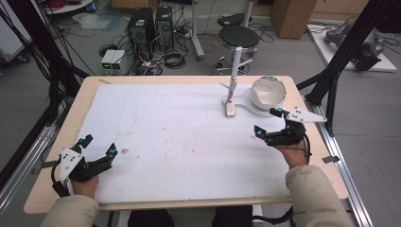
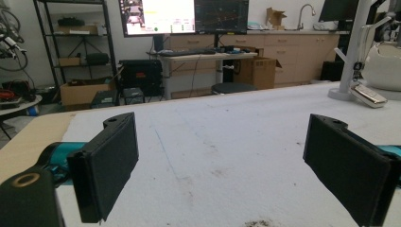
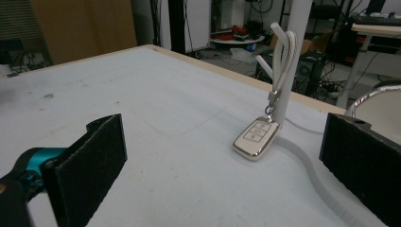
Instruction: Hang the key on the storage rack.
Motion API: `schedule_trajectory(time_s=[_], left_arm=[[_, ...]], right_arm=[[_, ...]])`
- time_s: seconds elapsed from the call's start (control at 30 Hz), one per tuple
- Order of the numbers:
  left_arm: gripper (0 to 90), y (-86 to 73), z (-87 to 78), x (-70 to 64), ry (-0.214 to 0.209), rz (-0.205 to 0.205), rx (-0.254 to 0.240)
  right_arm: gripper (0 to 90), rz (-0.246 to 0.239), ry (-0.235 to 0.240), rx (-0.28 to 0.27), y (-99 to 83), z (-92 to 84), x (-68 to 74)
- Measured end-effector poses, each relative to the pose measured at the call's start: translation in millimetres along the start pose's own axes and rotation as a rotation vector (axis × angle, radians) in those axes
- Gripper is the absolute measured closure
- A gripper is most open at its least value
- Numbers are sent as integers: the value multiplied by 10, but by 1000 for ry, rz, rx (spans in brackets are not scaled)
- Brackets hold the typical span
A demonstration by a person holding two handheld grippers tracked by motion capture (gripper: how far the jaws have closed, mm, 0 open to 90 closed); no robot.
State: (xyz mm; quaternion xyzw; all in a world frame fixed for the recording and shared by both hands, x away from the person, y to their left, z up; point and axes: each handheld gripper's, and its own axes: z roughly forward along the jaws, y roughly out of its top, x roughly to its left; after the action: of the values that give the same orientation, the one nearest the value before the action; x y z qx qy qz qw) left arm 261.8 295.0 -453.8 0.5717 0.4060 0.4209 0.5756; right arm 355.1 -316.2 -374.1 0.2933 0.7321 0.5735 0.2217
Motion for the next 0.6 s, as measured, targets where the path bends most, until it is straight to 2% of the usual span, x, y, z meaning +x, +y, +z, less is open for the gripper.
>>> schedule_trajectory(time_s=[0.07, 0.1, 0.13, 0.2, 0.27, 0.37, 0.5, 0.6], left_arm=[[114, 0, 0, 0, 0, -1, -2], [114, 0, 2, 0, 1, 0, 0], [114, 1, 3, -1, 1, 2, 2], [115, 1, 3, -2, 2, 3, 3], [115, 1, 4, -2, 0, 5, 5], [114, -1, 1, 2, 1, -3, -5], [114, -3, -7, -10, 3, 10, -9], [115, -3, -8, -9, 3, 9, -11]], right_arm=[[6, 4, -10, -13, -109, -29, 9], [6, 4, -10, -13, -109, -29, 9], [6, 27, -3, -33, -248, -69, 22], [6, 21, -11, -43, -290, -80, 28], [6, 23, -19, -75, -435, -120, 60], [6, 34, -27, -87, -538, -141, 81], [6, 36, -34, -121, -719, -159, 90], [6, 28, -39, -107, -807, -135, 120]])
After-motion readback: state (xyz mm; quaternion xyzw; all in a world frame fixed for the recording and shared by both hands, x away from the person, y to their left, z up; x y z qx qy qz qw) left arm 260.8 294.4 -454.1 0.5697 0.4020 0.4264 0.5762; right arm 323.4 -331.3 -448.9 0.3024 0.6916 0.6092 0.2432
